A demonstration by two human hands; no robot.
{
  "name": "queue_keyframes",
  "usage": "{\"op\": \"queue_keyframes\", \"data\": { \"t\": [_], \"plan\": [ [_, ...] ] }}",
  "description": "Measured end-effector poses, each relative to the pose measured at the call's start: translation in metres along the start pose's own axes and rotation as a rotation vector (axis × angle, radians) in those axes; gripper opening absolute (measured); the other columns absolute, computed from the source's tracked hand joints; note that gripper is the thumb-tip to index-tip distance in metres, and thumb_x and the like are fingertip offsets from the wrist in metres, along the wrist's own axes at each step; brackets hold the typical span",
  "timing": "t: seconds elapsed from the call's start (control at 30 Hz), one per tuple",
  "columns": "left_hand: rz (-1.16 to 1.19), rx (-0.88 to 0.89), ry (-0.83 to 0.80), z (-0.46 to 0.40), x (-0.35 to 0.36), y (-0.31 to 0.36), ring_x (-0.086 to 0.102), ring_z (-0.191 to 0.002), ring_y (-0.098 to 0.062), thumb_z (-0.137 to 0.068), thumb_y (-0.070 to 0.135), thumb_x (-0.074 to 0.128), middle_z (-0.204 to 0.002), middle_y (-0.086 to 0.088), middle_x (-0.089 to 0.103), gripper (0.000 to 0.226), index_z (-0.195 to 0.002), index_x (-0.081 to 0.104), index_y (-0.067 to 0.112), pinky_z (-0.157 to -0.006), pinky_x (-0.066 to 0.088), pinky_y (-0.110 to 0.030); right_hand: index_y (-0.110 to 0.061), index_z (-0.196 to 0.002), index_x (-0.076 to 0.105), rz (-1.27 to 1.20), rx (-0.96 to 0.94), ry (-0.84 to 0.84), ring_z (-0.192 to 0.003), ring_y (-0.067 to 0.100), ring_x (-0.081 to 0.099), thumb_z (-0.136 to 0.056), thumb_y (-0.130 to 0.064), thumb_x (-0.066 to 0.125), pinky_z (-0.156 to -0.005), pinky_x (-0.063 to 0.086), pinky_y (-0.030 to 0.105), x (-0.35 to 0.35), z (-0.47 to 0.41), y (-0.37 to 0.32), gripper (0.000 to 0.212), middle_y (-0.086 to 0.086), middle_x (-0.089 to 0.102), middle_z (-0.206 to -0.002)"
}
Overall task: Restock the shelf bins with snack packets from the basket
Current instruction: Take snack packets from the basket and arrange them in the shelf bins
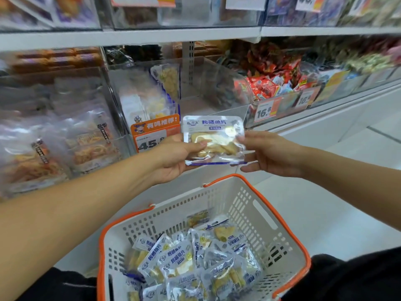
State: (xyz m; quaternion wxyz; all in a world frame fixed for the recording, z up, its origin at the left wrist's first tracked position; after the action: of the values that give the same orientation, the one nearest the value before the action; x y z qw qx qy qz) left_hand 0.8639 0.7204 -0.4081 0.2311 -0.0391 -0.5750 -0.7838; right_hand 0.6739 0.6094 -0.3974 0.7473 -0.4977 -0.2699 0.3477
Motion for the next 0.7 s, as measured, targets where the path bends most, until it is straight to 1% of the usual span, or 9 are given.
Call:
{"op": "queue_keyframes", "data": {
  "t": [0.03, 0.1, 0.17, 0.23, 0.33, 0.4, 0.5, 0.6, 0.7],
  "plan": [
    [-0.039, -0.01, -0.022, 0.001, 0.001, 0.0, 0.069, -0.105, -0.033, -0.09, 0.001, 0.061, -0.11, -0.02, 0.071, 0.033, -0.124, 0.062, 0.003, -0.086, 0.057, -0.046, -0.009, -0.113, 0.066, 0.031, -0.019, -0.007, -0.074, 0.02, 0.069, -0.091, -0.022, 0.061, -0.055, 0.06, 0.028, 0.003, -0.001, 0.001, 0.026, 0.012, 0.07, -0.101],
    [-0.13, 0.009, -0.025, 0.002, 0.001, 0.001, 0.07, -0.103, -0.03, -0.086, 0.013, 0.069, -0.108, -0.017, 0.073, 0.035, -0.12, 0.064, 0.005, -0.091, 0.057, -0.045, -0.001, -0.119, 0.063, 0.128, -0.054, -0.006, -0.073, 0.018, 0.062, -0.091, -0.012, 0.063, -0.052, 0.058, 0.025, 0.003, -0.003, -0.001, 0.03, 0.013, 0.066, -0.098],
    [-0.26, 0.077, 0.03, 0.003, -0.002, 0.005, 0.072, -0.086, -0.022, -0.085, 0.022, 0.072, -0.1, -0.012, 0.075, 0.026, -0.108, 0.068, 0.01, -0.074, 0.061, -0.034, 0.001, -0.112, 0.063, 0.305, -0.081, -0.017, -0.072, 0.015, 0.058, -0.091, -0.011, 0.064, -0.051, 0.056, 0.024, 0.0, -0.001, -0.005, 0.024, 0.013, 0.062, -0.092],
    [-0.556, 0.176, 0.065, 0.005, -0.009, 0.011, 0.068, -0.066, -0.015, -0.087, 0.019, 0.072, -0.087, -0.011, 0.075, 0.014, -0.098, 0.07, 0.01, -0.055, 0.055, -0.025, -0.007, -0.098, 0.067, 0.431, -0.089, -0.023, -0.067, 0.012, 0.059, -0.092, -0.01, 0.065, -0.05, 0.052, 0.022, -0.001, 0.002, -0.005, 0.007, 0.008, 0.066, -0.083],
    [-0.887, 0.297, 0.006, 0.008, -0.013, 0.013, 0.061, -0.057, -0.009, -0.085, 0.015, 0.075, -0.07, -0.005, 0.074, 0.005, -0.086, 0.073, 0.01, -0.053, 0.047, -0.022, -0.009, -0.094, 0.069, 0.382, -0.106, -0.004, -0.069, 0.016, 0.063, -0.089, -0.01, 0.068, -0.05, 0.048, 0.02, 0.001, 0.001, 0.002, 0.005, 0.013, 0.072, -0.09],
    [-0.934, 0.385, 0.031, 0.01, -0.013, 0.013, 0.058, -0.053, -0.001, -0.085, 0.015, 0.076, -0.062, 0.006, 0.069, 0.008, -0.079, 0.071, 0.017, -0.052, 0.043, -0.015, -0.007, -0.098, 0.069, 0.313, -0.114, -0.024, -0.069, 0.015, 0.065, -0.088, -0.008, 0.068, -0.051, 0.049, 0.019, 0.005, -0.003, 0.006, 0.01, 0.015, 0.072, -0.093],
    [-0.887, 0.472, 0.058, 0.011, -0.012, 0.018, 0.06, -0.056, -0.003, -0.084, 0.017, 0.076, -0.063, 0.009, 0.068, 0.007, -0.08, 0.071, 0.019, -0.055, 0.046, -0.017, -0.008, -0.1, 0.069, 0.284, -0.135, -0.017, -0.073, 0.017, 0.07, -0.086, -0.008, 0.069, -0.056, 0.054, 0.021, 0.006, -0.007, 0.005, 0.014, 0.017, 0.073, -0.094],
    [-0.819, 0.748, 0.225, 0.021, -0.012, 0.037, 0.067, -0.062, -0.012, -0.087, 0.018, 0.074, -0.074, 0.0, 0.07, 0.005, -0.088, 0.071, 0.014, -0.06, 0.056, -0.027, -0.007, -0.103, 0.067, 0.247, -0.197, 0.053, -0.076, 0.018, 0.071, -0.079, -0.013, 0.072, -0.057, 0.057, 0.024, 0.003, -0.009, -0.001, 0.025, 0.015, 0.074, -0.093],
    [-0.887, 1.079, 0.437, 0.036, -0.015, 0.062, 0.064, -0.07, -0.007, -0.093, 0.02, 0.064, -0.081, 0.005, 0.068, 0.007, -0.095, 0.069, 0.015, -0.066, 0.054, -0.023, -0.01, -0.102, 0.065, 0.187, -0.291, 0.11, -0.079, 0.018, 0.072, -0.076, -0.017, 0.071, -0.057, 0.057, 0.024, 0.004, -0.01, -0.013, 0.028, 0.011, 0.075, -0.092]
  ]
}}
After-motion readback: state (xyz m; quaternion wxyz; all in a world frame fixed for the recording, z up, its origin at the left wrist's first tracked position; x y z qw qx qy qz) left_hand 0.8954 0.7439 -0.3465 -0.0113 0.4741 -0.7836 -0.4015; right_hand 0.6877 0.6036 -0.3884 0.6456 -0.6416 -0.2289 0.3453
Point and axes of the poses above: each hand's wrist, its own z-axis away from the middle knuckle, its own x-axis out of the palm, y = z × x, the point moved 2 cm from there along -z, towards the middle knuckle
